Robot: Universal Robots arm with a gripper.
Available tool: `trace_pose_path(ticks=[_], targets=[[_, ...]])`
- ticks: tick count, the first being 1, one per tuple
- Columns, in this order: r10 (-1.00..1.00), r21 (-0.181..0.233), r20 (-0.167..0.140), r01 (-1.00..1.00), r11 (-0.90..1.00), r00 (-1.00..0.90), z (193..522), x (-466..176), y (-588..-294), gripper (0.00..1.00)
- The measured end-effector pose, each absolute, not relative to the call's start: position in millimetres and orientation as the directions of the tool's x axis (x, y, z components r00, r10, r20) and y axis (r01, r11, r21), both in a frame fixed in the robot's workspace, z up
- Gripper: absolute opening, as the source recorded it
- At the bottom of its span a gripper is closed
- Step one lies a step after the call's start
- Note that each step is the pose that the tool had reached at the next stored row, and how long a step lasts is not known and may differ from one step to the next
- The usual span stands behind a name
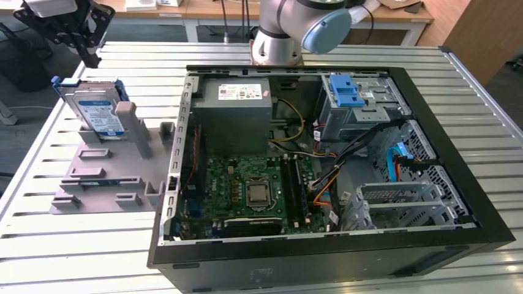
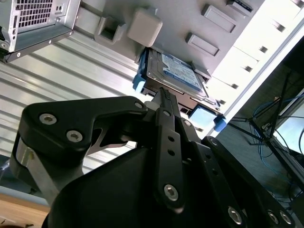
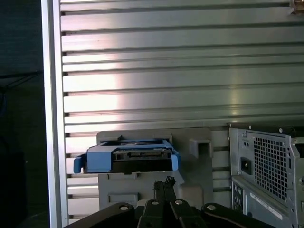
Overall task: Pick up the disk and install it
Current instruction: 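Reach for the disk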
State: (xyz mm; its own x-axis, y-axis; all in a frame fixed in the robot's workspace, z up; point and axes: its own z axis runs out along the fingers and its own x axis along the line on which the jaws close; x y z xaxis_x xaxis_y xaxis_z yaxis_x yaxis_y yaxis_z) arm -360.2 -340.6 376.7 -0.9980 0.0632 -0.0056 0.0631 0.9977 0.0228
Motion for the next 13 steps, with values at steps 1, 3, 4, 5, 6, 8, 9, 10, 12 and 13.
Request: trace_pose_path(ticks=[1, 3, 4, 5, 6, 8, 9, 10, 12, 13], targets=[[0.063, 0.023, -0.006, 0.063, 0.998, -0.998, 376.7, -361.5, -340.6, 0.11], [0.063, 0.023, -0.006, 0.063, 0.998, -0.998, 376.5, -363.8, -340.5, 0.11], [0.063, 0.023, -0.005, 0.063, 0.998, -0.998, 376.4, -365.0, -340.4, 0.11], [0.063, 0.023, -0.006, 0.063, 0.998, -0.998, 376.3, -366.3, -340.4, 0.11], [0.063, 0.023, -0.006, 0.063, 0.998, -0.998, 376.2, -367.5, -340.4, 0.11], [0.063, 0.023, -0.006, 0.063, 0.998, -0.998, 375.9, -370.2, -340.3, 0.11], [0.063, 0.023, -0.006, 0.063, 0.998, -0.998, 375.8, -371.5, -340.2, 0.11], [0.063, 0.023, -0.006, 0.063, 0.998, -0.998, 375.7, -372.8, -340.2, 0.11], [0.063, 0.023, -0.006, 0.063, 0.998, -0.998, 375.5, -375.6, -340.0, 0.11], [0.063, 0.023, -0.006, 0.063, 0.998, -0.998, 375.4, -377.0, -339.9, 0.11]])
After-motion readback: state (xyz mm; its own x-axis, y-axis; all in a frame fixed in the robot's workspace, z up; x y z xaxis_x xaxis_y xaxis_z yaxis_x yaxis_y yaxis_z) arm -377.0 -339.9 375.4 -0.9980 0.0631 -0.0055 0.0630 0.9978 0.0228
